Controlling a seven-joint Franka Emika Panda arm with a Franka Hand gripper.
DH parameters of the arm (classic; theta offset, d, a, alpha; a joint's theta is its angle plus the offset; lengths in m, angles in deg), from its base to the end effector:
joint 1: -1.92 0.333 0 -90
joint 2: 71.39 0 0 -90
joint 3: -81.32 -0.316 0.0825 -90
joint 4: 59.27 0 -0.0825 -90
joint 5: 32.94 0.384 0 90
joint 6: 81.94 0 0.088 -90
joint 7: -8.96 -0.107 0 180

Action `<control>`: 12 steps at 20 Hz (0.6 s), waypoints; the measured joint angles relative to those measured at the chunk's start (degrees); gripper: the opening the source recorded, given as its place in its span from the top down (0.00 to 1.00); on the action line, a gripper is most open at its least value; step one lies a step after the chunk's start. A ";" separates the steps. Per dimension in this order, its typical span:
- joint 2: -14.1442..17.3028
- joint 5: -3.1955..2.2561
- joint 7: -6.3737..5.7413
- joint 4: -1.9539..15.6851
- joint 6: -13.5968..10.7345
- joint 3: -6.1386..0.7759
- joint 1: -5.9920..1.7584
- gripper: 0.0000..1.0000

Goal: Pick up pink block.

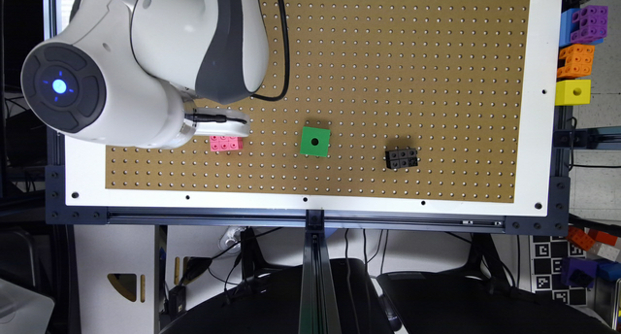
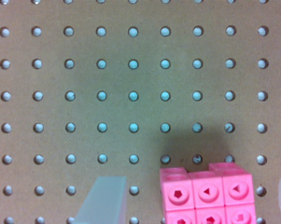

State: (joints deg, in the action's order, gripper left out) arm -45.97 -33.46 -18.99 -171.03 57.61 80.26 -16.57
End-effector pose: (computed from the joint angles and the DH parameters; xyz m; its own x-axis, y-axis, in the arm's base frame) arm 0.5952 -0.1874 0.2542 0.7051 -0.7082 0.0358 -0.7080 -0.7059 -0.0210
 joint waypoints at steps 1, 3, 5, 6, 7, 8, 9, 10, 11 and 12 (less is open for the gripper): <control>0.04 0.00 -0.04 0.28 0.00 -0.09 0.03 0.00; 0.11 0.00 -0.07 0.56 0.00 -0.25 0.04 0.00; 0.92 0.01 -0.09 0.64 0.43 -0.37 0.04 0.00; 1.88 0.01 -0.09 0.78 1.24 -0.43 0.04 0.00; 3.24 0.01 -0.09 1.25 2.17 -0.48 0.04 0.00; 4.12 0.01 -0.09 1.79 2.49 -0.52 0.04 0.00; 4.97 0.01 -0.13 2.53 2.61 -0.64 0.05 0.00; 5.53 0.01 -0.18 3.16 2.61 -0.75 0.07 0.00; 5.89 0.01 -0.24 3.61 2.61 -0.87 0.11 0.00; 6.13 0.02 -0.37 3.95 2.59 -1.05 0.20 0.00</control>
State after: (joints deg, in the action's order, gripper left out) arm -39.84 -33.44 -19.36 -167.07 60.20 79.21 -16.37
